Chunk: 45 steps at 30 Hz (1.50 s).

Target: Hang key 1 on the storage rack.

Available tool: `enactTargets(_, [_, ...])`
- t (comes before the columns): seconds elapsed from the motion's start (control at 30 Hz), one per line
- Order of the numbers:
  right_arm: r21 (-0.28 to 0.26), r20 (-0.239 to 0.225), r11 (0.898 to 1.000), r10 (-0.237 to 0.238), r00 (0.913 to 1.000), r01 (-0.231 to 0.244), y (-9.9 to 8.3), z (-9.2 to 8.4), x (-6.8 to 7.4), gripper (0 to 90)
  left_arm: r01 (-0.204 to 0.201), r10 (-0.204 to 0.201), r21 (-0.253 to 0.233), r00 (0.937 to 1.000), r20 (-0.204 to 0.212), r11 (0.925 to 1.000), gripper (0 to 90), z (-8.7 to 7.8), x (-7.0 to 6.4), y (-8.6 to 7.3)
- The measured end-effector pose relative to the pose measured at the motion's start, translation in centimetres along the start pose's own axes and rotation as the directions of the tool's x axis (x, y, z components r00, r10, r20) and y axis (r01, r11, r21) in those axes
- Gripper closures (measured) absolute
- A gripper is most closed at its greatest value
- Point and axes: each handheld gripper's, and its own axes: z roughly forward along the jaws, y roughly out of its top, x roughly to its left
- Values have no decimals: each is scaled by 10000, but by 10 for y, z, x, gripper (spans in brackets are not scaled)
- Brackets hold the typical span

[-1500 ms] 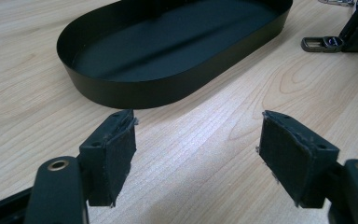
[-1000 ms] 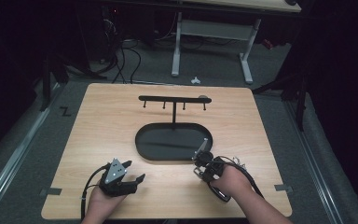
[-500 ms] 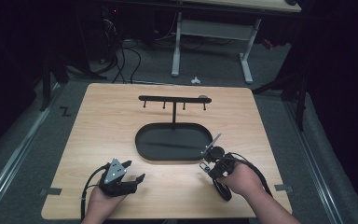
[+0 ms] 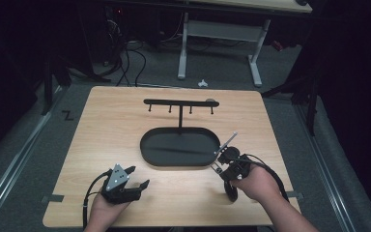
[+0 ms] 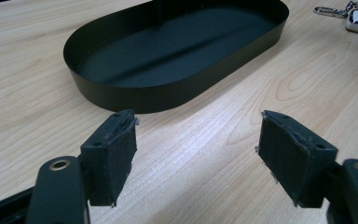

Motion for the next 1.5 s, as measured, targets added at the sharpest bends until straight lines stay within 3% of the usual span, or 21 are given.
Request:
enactTargets(0.87, [-708,73,9971,-260,9996,265,15,-29,-7,808,96,-106,-219,9988,-470,9997,281,-20,3,-10])
enactTargets(1.27, [-628,257,9980,11,9997,5,32,-39,-4,808,78,-88,-229,9990,-438,9997,278,-21,5,-10])
enactTargets(1.3, [-705,264,9972,-241,9994,259,35,-39,-5,808,78,-88,-229,9990,-438,9997,278,-21,5,-10])
enactTargets(1.5, [-781,275,9965,-273,9992,293,44,-43,-4,808,51,-58,-173,9991,-427,9998,277,-21,4,-10])
